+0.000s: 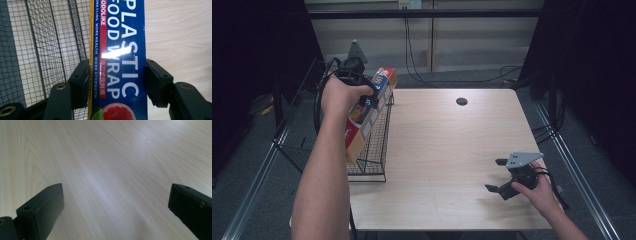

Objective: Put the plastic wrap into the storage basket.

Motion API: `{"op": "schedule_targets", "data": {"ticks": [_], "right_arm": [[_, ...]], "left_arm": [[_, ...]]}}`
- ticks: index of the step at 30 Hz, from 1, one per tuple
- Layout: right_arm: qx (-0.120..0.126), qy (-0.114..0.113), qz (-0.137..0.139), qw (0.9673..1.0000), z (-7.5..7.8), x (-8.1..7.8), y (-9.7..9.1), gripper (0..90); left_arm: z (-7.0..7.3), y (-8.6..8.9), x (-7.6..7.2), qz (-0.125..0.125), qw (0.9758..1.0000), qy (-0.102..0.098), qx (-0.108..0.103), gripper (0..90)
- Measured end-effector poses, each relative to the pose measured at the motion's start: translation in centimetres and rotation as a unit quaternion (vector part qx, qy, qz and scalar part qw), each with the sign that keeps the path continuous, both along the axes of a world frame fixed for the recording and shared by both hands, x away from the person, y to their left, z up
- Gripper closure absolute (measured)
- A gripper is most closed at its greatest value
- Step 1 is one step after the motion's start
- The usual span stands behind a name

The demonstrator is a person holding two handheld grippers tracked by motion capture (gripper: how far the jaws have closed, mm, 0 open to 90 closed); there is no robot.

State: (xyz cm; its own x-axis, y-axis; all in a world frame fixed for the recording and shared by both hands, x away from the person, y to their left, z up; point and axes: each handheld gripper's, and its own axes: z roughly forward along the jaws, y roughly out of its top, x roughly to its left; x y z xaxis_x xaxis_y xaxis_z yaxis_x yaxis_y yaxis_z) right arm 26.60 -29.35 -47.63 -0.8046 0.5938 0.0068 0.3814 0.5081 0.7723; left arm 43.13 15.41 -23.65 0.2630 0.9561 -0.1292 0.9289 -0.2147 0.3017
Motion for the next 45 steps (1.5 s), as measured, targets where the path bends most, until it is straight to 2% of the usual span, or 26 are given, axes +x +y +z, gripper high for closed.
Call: {"op": "schedule_targets", "data": {"ticks": [7, 8, 16, 23, 29, 32, 38, 39, 45], "right_arm": [[0.0, 0.001, 0.0, 1.0, 0.0, 0.0, 0.0, 0.3], [-0.001, 0.001, 0.002, 1.0, -0.1, 0.0, 0.1, 0.3], [0.0, 0.0, -0.001, 1.0, 0.0, 0.0, 0.0, 0.3], [-0.001, 0.0, 0.0, 1.0, 0.0, 0.0, 0.1, 0.3], [-0.003, 0.004, 0.001, 1.0, -0.1, -0.1, 0.2, 0.3], [-0.004, -0.002, 0.004, 1.0, 0.0, 0.0, 0.2, 0.3], [-0.007, 0.003, 0.005, 1.0, 0.0, -0.1, 0.4, 0.3], [-0.008, 0.001, 0.007, 0.9999, 0.0, -0.1, 0.4, 0.3], [-0.008, 0.003, 0.006, 1.0, 0.0, -0.1, 0.4, 0.3]], "left_arm": [[0.2, 1.1, -0.1, 0.013, 0.9999, -0.002, 0.004, 43.8], [0.2, 1.4, -0.2, 0.022, 0.9998, -0.001, 0.002, 43.8], [0.4, 2.1, -0.2, 0.027, 0.9996, -0.004, 0.003, 43.8], [0.5, 3.0, -0.4, 0.044, 0.999, -0.005, 0.002, 43.8], [0.4, 3.7, -0.4, 0.049, 0.9988, -0.007, 0.007, 43.8], [0.4, 4.0, -0.4, 0.057, 0.9984, -0.004, 0.008, 43.8], [0.4, 4.5, -0.5, 0.066, 0.9978, -0.005, 0.007, 43.8], [0.4, 4.7, -0.4, 0.063, 0.998, -0.005, 0.012, 43.8], [0.5, 5.2, -0.4, 0.079, 0.9968, -0.008, 0.008, 43.8]]}}
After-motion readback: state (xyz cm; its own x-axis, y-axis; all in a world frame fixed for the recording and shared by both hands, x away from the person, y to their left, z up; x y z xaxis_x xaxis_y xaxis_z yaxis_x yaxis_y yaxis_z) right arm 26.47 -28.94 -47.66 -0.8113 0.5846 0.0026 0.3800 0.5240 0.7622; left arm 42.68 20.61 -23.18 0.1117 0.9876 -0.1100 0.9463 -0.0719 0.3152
